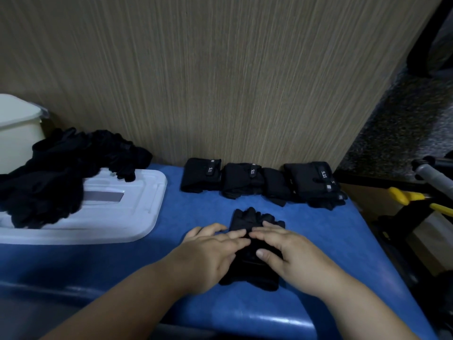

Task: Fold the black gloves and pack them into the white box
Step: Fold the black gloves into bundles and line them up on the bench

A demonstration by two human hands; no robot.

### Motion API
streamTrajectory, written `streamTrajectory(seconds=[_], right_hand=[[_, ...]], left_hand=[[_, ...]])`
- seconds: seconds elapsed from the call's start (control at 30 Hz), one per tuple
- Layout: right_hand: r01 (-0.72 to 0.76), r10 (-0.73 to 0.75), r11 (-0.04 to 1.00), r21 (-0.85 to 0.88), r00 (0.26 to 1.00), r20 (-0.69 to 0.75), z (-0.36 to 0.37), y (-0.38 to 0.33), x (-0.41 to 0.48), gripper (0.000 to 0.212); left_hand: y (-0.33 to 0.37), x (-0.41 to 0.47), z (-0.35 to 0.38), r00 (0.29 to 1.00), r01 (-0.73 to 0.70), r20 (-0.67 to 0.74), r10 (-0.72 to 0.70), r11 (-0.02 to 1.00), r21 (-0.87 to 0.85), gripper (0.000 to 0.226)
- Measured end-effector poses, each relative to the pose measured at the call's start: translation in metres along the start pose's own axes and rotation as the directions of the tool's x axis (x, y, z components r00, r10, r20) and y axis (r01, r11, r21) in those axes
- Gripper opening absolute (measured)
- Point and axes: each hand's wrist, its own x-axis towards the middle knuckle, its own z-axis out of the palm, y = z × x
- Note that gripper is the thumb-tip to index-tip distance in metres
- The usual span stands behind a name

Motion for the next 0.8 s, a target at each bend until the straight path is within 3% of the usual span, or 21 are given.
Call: streamTrajectory(seconds=[0.13, 0.23, 0.4, 0.53, 0.6, 0.67, 0.73, 0.8], right_hand=[[-0.046, 0.052, 0.99, -0.133, 0.998, 0.042, 0.0, -0.001, -0.001, 0.053], [-0.086, 0.09, 0.987, -0.137, 0.996, 0.026, -0.002, -0.006, -0.001, 0.054], [-0.126, 0.175, 0.967, -0.22, 0.96, 0.218, 0.001, -0.014, -0.007, 0.058], [-0.145, 0.194, 0.962, -0.231, 0.96, 0.203, 0.0, -0.014, -0.006, 0.062], [-0.159, 0.185, 0.97, -0.182, 0.973, 0.137, 0.0, -0.014, -0.008, 0.07], [-0.205, 0.202, 0.977, -0.059, 0.978, -0.053, -0.003, -0.013, -0.009, 0.067], [-0.274, 0.275, 0.961, 0.049, 0.907, -0.32, -0.007, -0.009, -0.009, 0.051], [-0.38, 0.391, 0.919, 0.105, 0.841, -0.374, -0.012, -0.007, -0.009, 0.042]], left_hand=[[-0.004, -0.003, 0.002, 0.999, 0.015, 0.039, -0.015, 1.0, 0.023, 0.049], [-0.001, -0.004, 0.003, 0.999, 0.015, 0.048, -0.017, 0.999, 0.044, 0.05], [0.002, -0.006, 0.002, 0.997, 0.027, 0.075, -0.032, 0.997, 0.067, 0.051], [0.003, -0.006, 0.007, 0.996, 0.056, 0.067, -0.06, 0.996, 0.065, 0.053], [0.001, -0.007, 0.007, 0.997, 0.061, 0.037, -0.063, 0.997, 0.047, 0.055], [0.0, -0.009, 0.005, 0.999, 0.03, -0.039, -0.029, 1.0, 0.007, 0.062], [0.0, -0.01, 0.0, 0.988, -0.027, -0.153, 0.018, 0.998, -0.055, 0.075], [-0.003, -0.007, -0.002, 0.964, -0.058, -0.264, 0.02, 0.989, -0.136, 0.081]])
